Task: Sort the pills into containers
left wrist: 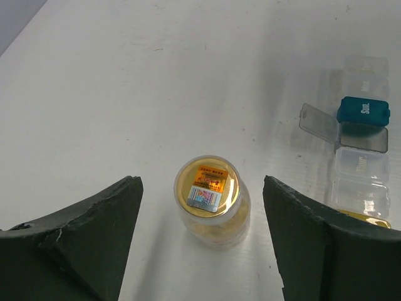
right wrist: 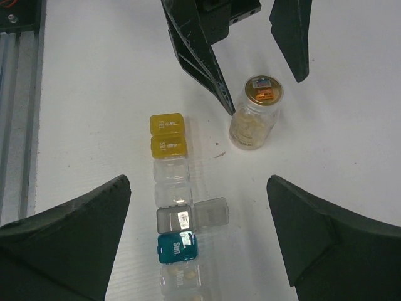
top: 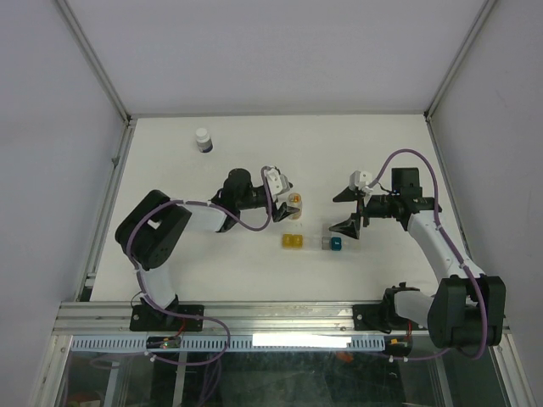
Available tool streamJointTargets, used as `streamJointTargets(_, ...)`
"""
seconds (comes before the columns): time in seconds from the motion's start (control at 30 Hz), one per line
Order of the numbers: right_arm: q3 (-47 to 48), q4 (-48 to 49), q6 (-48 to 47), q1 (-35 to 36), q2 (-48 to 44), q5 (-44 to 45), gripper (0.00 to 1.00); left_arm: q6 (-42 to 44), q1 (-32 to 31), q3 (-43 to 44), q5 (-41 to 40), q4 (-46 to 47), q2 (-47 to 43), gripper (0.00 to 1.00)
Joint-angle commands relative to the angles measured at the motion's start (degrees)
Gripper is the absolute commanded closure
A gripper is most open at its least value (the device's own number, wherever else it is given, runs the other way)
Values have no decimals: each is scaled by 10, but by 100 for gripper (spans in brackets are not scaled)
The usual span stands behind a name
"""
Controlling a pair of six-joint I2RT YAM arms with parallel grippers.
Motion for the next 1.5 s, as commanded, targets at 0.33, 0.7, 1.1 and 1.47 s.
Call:
streamJointTargets(0.33, 8, -8, -19, 0, -8, -9, 7, -39, 3, 76, 60, -37, 41, 60)
streamJointTargets(0.7, 13, -17, -18, 0, -10, -23, 7, -177, 2, 45, 59, 33, -21, 100)
streamJointTargets(1.1, 45, 42, 169, 29, -51, -78, 7, -503, -47, -46, -50, 106, -162, 100)
streamJointTargets(1.47, 34, 130, 291, 88, -54, -13, 7, -522, -121, -52, -200, 102, -206, 100)
